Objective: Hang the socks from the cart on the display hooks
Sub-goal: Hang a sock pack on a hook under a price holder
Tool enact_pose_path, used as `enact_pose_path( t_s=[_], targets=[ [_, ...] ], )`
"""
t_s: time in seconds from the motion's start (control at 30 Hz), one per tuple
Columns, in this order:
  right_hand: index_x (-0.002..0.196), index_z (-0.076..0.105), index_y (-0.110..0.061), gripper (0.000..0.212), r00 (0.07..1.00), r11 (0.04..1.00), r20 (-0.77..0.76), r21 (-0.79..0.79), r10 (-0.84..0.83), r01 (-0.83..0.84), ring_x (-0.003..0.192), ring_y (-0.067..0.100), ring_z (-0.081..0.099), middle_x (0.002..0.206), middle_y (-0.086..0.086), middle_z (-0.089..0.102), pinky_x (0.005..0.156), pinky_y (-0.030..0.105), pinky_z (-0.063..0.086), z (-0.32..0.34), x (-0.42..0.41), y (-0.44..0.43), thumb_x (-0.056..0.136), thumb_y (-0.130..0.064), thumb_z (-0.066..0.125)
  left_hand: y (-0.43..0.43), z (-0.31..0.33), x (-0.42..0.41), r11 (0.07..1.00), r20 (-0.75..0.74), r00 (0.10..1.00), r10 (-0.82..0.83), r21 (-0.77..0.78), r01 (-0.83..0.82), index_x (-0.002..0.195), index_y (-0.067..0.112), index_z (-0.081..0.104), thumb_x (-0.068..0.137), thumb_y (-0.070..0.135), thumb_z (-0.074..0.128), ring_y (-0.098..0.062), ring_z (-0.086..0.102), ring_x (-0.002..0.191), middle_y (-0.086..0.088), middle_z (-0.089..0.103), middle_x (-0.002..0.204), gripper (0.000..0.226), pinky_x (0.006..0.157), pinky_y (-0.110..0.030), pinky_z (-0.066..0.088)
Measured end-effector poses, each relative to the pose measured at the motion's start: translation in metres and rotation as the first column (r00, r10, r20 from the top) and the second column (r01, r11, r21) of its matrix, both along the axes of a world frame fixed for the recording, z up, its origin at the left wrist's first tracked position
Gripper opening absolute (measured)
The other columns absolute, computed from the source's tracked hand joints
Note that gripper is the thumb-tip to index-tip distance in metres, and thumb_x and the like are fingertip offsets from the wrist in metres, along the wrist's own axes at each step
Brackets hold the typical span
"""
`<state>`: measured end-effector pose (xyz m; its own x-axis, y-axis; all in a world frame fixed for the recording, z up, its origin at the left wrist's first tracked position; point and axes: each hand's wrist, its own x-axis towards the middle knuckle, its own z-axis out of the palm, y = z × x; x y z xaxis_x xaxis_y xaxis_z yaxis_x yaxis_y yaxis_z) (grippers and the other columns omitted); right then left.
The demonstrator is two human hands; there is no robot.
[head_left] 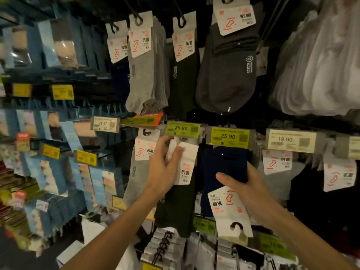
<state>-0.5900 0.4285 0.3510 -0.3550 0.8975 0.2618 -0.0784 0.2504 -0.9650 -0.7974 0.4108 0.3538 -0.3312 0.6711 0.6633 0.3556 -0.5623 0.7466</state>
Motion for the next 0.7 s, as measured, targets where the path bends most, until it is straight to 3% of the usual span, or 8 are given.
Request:
enact_pose_path(
  t_s=[0.07,0.13,0.2,0.3,0.4,0.47,0.63,0.7],
  targets=[
    [0.111,0.061,-0.036,0.035,1.0,1.0,0.0,0.005,-0.015,0.015,0.084,0.011,0.074,0.097,-0.014,0.076,0.068,0.026,0.058,0.0,-0.004,-0.002,0.088,-0.011,0.071,0.002,0.004,-0.007,0.999,-0.049,0.998,0.031,0.036,-0.029,0.121,0.029,0.05,0.101,0.013,0.055,-0.014,0.066,0.065,-0.004,0.07,0.087,0.027,0.053,-0.028,0.053],
    [0.11,0.061,-0.037,0.035,0.999,0.999,-0.007,0.007,-0.032,0.032,0.086,0.011,0.074,0.097,-0.014,0.076,0.073,0.03,0.058,0.0,-0.007,-0.002,0.087,-0.012,0.072,0.008,0.009,-0.013,0.995,-0.105,0.99,0.09,0.049,-0.086,0.122,0.042,0.045,0.102,0.016,0.054,-0.013,0.066,0.068,-0.003,0.068,0.099,0.034,0.056,-0.028,0.054],
    [0.11,0.061,-0.037,0.035,0.999,0.999,-0.012,0.003,-0.048,0.049,0.086,0.012,0.074,0.095,-0.015,0.076,0.074,0.031,0.058,0.002,-0.009,-0.004,0.087,-0.013,0.072,0.017,0.012,-0.018,0.991,-0.151,0.981,0.124,0.063,-0.116,0.129,0.042,0.043,0.102,0.019,0.054,-0.009,0.066,0.076,-0.004,0.064,0.115,0.037,0.064,-0.029,0.056],
    [0.111,0.061,-0.034,0.034,0.998,0.998,-0.021,0.0,-0.06,0.06,0.083,0.013,0.075,0.093,-0.014,0.076,0.068,0.028,0.058,0.005,-0.014,-0.008,0.088,-0.012,0.071,0.031,0.013,-0.021,0.981,-0.195,0.965,0.177,0.108,-0.158,0.136,0.035,0.041,0.101,0.02,0.056,-0.01,0.062,0.106,-0.002,0.06,0.129,0.04,0.086,-0.035,0.055],
    [0.112,0.061,-0.035,0.035,0.997,0.997,-0.018,0.004,-0.079,0.079,0.086,0.012,0.074,0.095,-0.014,0.076,0.069,0.027,0.058,0.004,-0.016,-0.011,0.087,-0.014,0.072,0.041,0.011,-0.022,0.975,-0.214,0.959,0.188,0.157,-0.156,0.137,0.026,0.039,0.101,0.018,0.057,-0.007,0.065,0.096,-0.007,0.066,0.115,0.041,0.076,-0.019,0.052],
    [0.11,0.06,-0.035,0.034,0.996,0.996,-0.022,0.005,-0.091,0.091,0.086,0.009,0.074,0.094,-0.016,0.076,0.065,0.022,0.057,0.004,-0.017,-0.013,0.087,-0.013,0.072,0.045,0.007,-0.024,0.972,-0.244,0.951,0.192,0.18,-0.15,0.137,0.031,0.034,0.102,0.02,0.056,-0.006,0.065,0.09,-0.007,0.066,0.115,0.043,0.071,-0.017,0.052],
    [0.112,0.061,-0.034,0.034,0.991,0.992,-0.026,-0.004,-0.13,0.13,0.089,0.015,0.074,0.102,-0.008,0.076,0.071,0.031,0.057,0.004,-0.018,-0.017,0.087,-0.013,0.072,0.052,-0.008,-0.03,0.974,-0.327,0.922,0.204,0.16,-0.159,0.145,0.05,0.017,0.099,0.028,0.056,-0.02,0.067,0.094,-0.011,0.06,0.129,0.064,0.078,-0.044,0.057],
    [0.112,0.06,-0.034,0.035,0.989,0.99,-0.041,-0.017,-0.141,0.14,0.087,0.016,0.075,0.101,-0.007,0.076,0.068,0.031,0.057,0.003,-0.018,-0.017,0.087,-0.013,0.072,0.054,-0.008,-0.031,0.971,-0.328,0.919,0.217,0.167,-0.169,0.147,0.049,0.015,0.097,0.035,0.057,-0.026,0.066,0.101,-0.015,0.059,0.132,0.067,0.082,-0.05,0.056]
  ],
)
